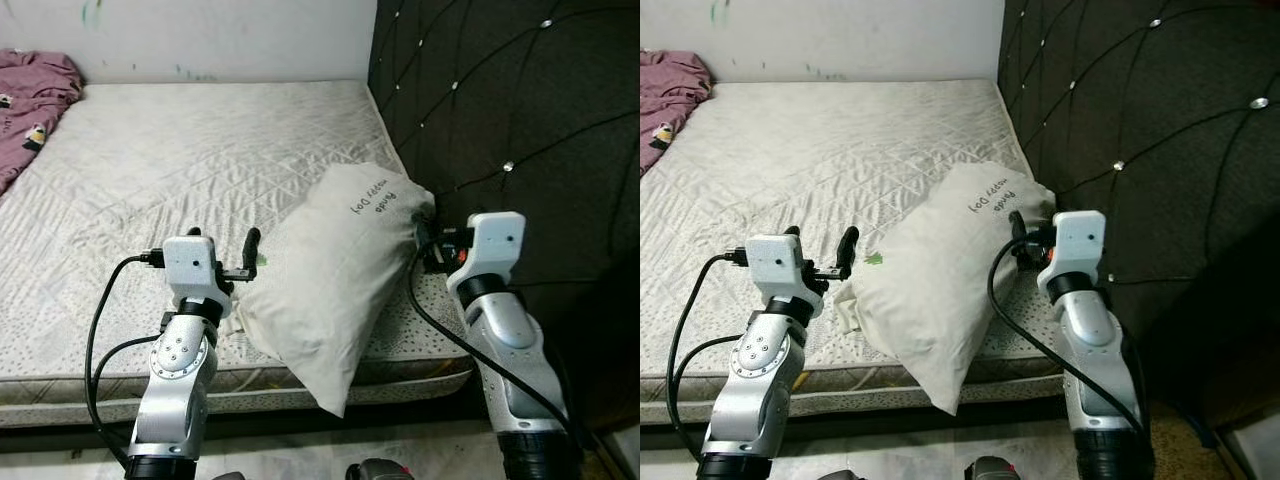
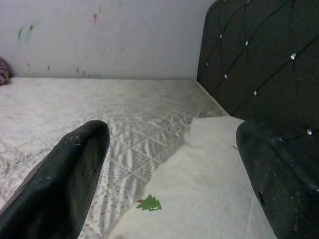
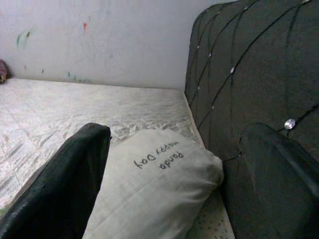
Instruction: Clean up the room
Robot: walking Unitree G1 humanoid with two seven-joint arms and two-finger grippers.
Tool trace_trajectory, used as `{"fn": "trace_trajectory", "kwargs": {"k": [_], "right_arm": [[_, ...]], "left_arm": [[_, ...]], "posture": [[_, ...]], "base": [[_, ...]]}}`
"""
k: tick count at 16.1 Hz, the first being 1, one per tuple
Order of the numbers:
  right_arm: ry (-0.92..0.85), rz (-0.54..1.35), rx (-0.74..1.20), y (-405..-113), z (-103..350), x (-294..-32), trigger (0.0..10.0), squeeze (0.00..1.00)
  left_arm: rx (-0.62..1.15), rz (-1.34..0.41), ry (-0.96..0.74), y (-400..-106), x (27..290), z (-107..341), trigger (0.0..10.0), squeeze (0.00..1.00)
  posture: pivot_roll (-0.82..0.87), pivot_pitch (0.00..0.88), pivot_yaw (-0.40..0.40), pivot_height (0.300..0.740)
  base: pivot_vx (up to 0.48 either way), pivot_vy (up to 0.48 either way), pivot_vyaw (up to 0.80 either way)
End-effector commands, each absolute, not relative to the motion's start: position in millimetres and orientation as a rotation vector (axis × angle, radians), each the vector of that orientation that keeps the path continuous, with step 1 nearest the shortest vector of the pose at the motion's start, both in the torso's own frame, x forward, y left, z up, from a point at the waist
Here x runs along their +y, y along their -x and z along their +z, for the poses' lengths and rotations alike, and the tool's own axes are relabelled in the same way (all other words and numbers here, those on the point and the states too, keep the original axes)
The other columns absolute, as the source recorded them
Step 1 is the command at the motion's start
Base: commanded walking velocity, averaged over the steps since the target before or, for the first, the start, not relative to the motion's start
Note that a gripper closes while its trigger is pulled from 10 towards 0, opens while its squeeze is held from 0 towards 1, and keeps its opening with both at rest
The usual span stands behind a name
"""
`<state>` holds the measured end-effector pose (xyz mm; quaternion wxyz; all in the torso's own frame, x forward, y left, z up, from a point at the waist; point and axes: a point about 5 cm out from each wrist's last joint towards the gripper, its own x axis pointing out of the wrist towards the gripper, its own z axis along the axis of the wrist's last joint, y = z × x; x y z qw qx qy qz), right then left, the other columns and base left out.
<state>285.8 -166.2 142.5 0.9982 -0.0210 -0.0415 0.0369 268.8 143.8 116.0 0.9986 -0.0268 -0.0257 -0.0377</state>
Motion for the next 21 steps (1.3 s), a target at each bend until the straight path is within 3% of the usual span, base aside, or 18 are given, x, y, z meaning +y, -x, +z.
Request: {"fn": "trace_trajectory", "kwargs": {"k": [1,9,15,17,21], "right_arm": [[0.03,0.071,-0.095,-283,149,-162,10.0,0.0],[-0.01,0.084,-0.166,-287,164,-134,10.0,0.0],[0.085,0.141,-0.051,-262,110,-131,10.0,0.0],[0.143,0.081,0.014,-273,94,-151,10.0,0.0],[0.147,0.093,0.031,-270,83,-143,10.0,0.0]], "left_arm": [[-0.057,-0.072,0.047,-268,148,119,10.0,0.0],[-0.088,-0.124,0.029,-278,144,125,10.0,0.0],[-0.024,-0.088,-0.061,-253,163,93,10.0,0.0],[-0.01,-0.047,-0.07,-265,168,90,10.0,0.0],[-0.094,-0.065,-0.061,-272,159,110,10.0,0.0]], "posture": [[-0.14,0.0,0.008,0.74],[-0.14,0.0,0.08,0.74],[-0.09,0.0,0.029,0.74],[-0.09,0.0,0.013,0.74],[-0.08,0.0,0.037,0.74]], "base": [[0.0,0.0,0.0],[0.0,0.0,0.0],[0.0,0.0,0.0],[0.0,0.0,0.0],[0.0,0.0,0.0]]}}
